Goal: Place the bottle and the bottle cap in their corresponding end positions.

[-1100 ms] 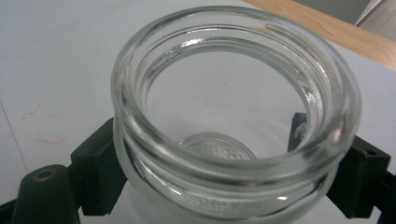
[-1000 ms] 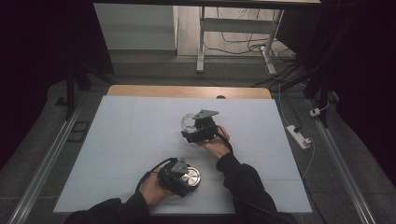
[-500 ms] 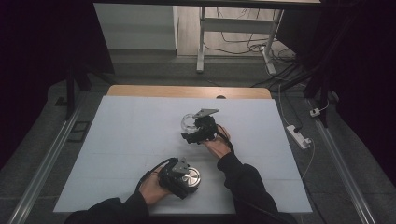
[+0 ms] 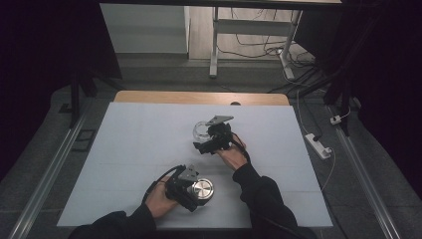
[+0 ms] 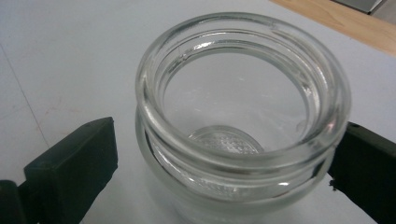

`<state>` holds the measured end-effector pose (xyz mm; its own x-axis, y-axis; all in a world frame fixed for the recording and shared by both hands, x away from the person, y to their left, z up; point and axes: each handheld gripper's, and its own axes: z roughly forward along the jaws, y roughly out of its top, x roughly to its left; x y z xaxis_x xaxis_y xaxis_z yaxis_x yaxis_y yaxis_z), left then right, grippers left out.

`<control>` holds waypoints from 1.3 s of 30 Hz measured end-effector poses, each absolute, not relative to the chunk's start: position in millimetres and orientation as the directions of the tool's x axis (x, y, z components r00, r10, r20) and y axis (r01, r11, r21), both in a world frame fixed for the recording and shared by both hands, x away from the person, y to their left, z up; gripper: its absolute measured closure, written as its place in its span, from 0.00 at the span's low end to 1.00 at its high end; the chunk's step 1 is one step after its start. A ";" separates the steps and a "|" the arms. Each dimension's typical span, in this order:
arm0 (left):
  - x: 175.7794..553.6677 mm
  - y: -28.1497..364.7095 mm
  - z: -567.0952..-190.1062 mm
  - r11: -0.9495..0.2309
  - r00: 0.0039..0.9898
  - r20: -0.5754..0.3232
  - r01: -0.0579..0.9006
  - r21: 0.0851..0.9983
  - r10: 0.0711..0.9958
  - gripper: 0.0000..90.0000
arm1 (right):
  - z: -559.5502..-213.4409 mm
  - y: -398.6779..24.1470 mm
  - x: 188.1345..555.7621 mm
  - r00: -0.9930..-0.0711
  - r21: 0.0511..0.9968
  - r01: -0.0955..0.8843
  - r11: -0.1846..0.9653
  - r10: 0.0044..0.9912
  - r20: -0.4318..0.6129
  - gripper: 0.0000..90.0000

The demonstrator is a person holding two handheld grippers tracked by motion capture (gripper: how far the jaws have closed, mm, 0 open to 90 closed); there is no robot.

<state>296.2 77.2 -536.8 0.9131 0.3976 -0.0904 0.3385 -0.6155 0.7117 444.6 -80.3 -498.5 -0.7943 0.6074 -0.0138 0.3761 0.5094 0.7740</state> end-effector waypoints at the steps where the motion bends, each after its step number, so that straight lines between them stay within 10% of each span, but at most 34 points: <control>1: 295.9 78.7 -535.6 -0.611 0.911 -0.094 0.343 0.713 0.402 0.00 | -497.1 -80.7 444.0 -0.794 0.772 0.374 0.514 0.608 -0.020 0.00; 39: 297.8 139.2 -510.2 -0.477 0.882 -0.189 0.401 0.782 0.431 0.00 | -474.3 -113.1 404.6 -0.812 0.796 0.356 0.489 0.583 0.005 0.00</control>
